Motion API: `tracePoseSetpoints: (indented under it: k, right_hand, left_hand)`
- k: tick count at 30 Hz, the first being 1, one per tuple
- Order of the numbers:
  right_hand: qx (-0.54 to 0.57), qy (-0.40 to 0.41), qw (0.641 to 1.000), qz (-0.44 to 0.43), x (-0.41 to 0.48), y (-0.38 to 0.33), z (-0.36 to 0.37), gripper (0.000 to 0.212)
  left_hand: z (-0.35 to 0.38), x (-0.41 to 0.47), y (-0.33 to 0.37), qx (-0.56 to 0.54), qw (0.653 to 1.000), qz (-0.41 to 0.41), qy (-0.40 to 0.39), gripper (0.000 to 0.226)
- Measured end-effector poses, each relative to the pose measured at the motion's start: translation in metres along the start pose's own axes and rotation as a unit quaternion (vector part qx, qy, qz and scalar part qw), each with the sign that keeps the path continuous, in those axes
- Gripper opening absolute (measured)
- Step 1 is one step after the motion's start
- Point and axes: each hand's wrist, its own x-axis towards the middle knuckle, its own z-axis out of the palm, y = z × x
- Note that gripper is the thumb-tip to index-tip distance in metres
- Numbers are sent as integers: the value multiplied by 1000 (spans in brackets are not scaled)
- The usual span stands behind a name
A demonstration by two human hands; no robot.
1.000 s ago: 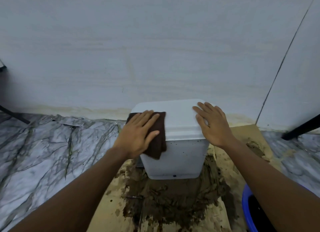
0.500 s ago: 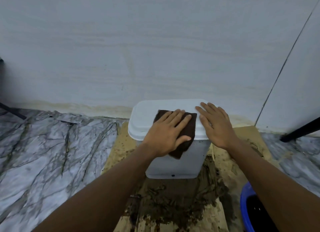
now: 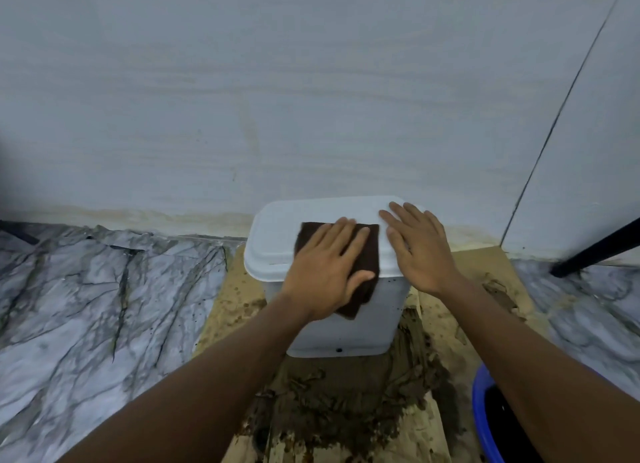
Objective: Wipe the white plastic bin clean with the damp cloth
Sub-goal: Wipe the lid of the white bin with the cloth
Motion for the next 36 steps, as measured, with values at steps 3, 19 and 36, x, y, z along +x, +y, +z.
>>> tracePoseSetpoints:
  k: [3,19,36]
  right_hand:
    - [8,6,1000,-7,-2,2,1,47]
    - [27,-32,999,3,1,6,-3,77]
    - [30,-26,999,2,2,3,1,75]
  left_hand:
    - [-2,9,5,-10,1000,24,-2,68]
    - [-16,-16,-29,-53,995,-78,-9,64]
    - [-26,-48,-75,-140,985,-97,-32,59]
